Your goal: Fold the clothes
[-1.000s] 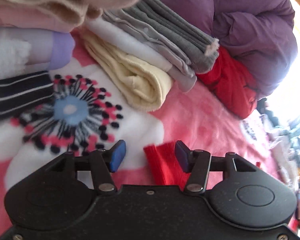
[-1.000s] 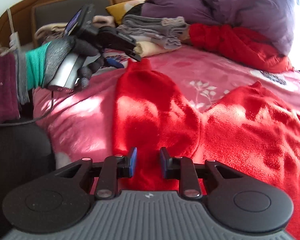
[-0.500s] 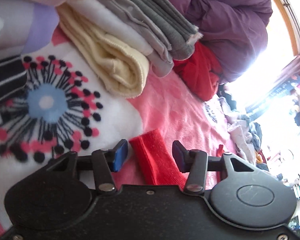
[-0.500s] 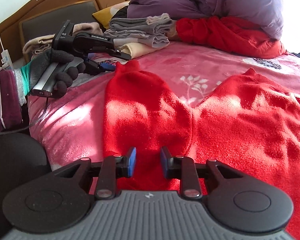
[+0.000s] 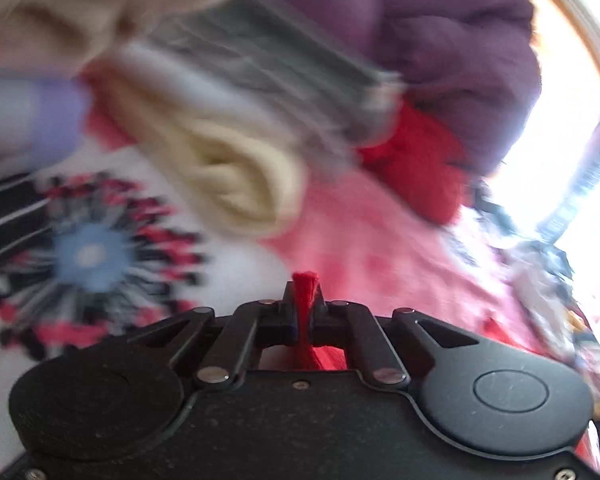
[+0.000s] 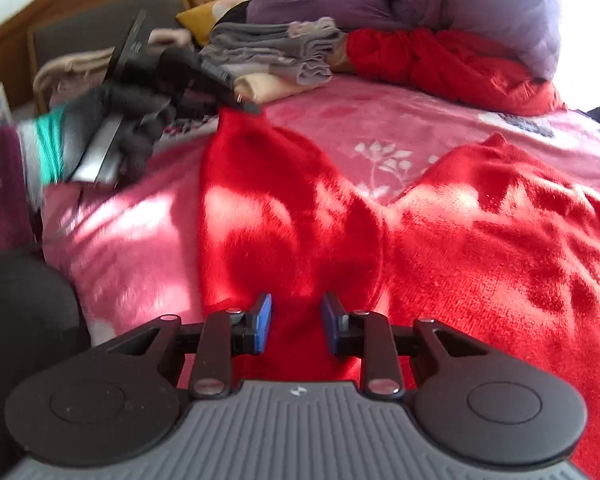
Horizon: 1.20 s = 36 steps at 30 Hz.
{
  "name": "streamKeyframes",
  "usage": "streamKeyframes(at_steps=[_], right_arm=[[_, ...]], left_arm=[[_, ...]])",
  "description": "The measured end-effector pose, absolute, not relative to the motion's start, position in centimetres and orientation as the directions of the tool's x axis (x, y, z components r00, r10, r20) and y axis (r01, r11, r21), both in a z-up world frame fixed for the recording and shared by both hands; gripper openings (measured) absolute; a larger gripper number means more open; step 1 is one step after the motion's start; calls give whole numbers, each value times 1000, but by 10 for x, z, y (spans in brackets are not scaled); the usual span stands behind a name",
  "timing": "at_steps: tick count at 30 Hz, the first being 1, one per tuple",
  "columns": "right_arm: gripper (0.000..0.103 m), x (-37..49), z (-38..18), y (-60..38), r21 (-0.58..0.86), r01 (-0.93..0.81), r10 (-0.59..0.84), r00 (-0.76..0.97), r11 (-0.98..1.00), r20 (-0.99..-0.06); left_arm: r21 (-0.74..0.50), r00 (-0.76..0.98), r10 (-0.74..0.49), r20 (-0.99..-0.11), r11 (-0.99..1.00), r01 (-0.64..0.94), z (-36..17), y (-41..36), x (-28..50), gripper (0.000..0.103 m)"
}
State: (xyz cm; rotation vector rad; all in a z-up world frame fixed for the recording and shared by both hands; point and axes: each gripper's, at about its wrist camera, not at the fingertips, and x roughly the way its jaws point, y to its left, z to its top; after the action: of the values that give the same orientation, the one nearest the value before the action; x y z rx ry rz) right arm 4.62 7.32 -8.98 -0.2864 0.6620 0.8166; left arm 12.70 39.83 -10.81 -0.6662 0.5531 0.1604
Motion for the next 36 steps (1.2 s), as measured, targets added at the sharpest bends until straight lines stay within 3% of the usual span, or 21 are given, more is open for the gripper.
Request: streamKeyframes(at_steps=[3, 7, 11, 15, 19, 22, 25, 28, 30, 32, 36], right_arm=[[31, 38, -94, 76, -62, -771, 563, 515, 634, -646], [31, 39, -93, 76, -59, -769, 558, 512, 636, -653], [31, 38, -80, 72, -35, -769, 578, 509, 638, -638], [30, 42, -61, 66, -1, -769, 612, 510, 640, -604], [30, 61, -49, 79, 18, -780, 640, 500, 626, -583], [30, 83, -54, 94, -9, -758, 613, 534, 652, -583], [30, 100, -68, 105, 8, -750, 592, 515, 661, -621], [31, 101, -83, 114, -12, -762, 572, 496, 647, -654], [32, 100, -83, 114, -19, -764, 569, 497, 645, -655], [31, 99, -82, 113, -23, -763, 568, 501, 646, -653], [31, 97, -82, 111, -29, -759, 572, 515, 650, -638]], left_arm=[[-520, 839, -34, -544, 798, -305, -111, 397, 130, 3], [-526, 834, -40, -550, 793, -308, -115, 400, 130, 8], [-439, 828, 45, -559, 831, -341, -93, 390, 122, 19], [-318, 842, 156, -516, 878, -357, -65, 364, 90, 20], [-351, 865, -70, -496, 928, -126, -55, 330, 79, 20], [-292, 820, -203, -536, 955, 45, -61, 292, 92, 20], [-168, 775, -200, -600, 978, 122, -75, 259, 111, 20], [42, 744, -50, -666, 994, 103, -105, 237, 125, 19], [-43, 766, -38, -641, 999, 13, -103, 249, 126, 19], [10, 793, 36, -609, 999, -38, -96, 249, 117, 18], [-11, 819, -45, -573, 999, 47, -83, 237, 99, 18]])
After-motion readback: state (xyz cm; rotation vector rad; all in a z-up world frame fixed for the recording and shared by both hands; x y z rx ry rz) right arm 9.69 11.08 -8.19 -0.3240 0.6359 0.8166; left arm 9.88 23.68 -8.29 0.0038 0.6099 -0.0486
